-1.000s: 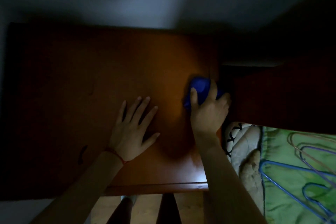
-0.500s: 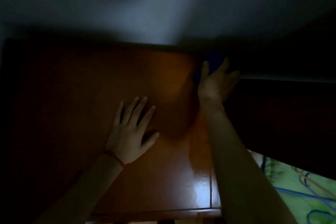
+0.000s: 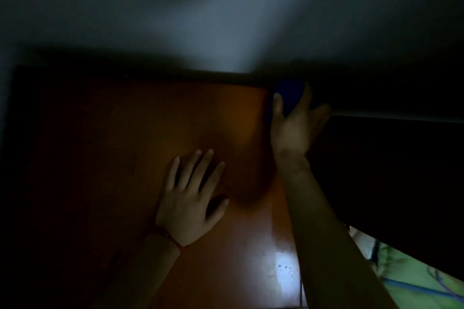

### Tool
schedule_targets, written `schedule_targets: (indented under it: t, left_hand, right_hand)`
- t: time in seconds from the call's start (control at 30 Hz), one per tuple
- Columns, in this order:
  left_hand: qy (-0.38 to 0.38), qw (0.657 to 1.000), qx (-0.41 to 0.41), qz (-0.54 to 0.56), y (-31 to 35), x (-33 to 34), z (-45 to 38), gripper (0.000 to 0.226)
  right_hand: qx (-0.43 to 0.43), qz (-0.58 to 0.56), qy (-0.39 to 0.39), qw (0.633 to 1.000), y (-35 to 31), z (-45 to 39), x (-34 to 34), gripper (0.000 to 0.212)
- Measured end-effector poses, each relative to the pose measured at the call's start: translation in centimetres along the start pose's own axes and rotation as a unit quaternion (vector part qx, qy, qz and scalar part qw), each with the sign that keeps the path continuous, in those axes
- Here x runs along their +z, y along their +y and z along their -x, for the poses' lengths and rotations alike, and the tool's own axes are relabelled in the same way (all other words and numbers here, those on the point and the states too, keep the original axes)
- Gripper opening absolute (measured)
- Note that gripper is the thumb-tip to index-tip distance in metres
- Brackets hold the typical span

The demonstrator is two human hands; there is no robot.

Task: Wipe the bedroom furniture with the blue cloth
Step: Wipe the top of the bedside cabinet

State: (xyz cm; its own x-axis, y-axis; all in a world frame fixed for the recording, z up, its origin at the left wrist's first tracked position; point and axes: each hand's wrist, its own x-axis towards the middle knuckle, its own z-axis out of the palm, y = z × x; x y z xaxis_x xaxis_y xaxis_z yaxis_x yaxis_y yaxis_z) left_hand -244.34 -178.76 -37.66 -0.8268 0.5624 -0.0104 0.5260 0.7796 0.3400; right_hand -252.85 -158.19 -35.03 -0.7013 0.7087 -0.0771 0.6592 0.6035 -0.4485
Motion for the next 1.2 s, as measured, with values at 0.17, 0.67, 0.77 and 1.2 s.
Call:
schedule_targets:
  t: [0.17,0.67,0.77,1.2]
  left_hand:
    - [-0.011,1.0,-0.003,0.001,0.0,-0.1,0.1,0.059]
    - [-0.011,1.0,0.011,-0.023,0.0,0.3,0.1,0.062]
    - [-0.025,0.999,0.013,-0.03,-0.1,0.1,0.1,0.062]
    - [0.0,1.0,0.0,-0.009,0.7,0.5,4.5,0.055]
  right_hand:
    - [-0.104,0.037,-0.07,0.991,0.1,-0.2,-0.3,0.064]
    - [-0.083,0.009,-0.035,0.996,0.9,3.1,0.3,0.063]
    - [-0.102,0.01,-0.026,0.994,3.7,7.3,-0.9,0.064]
    - [-0.104,0.025,-0.02,0.994,7.1,13.8,-1.7,0.065]
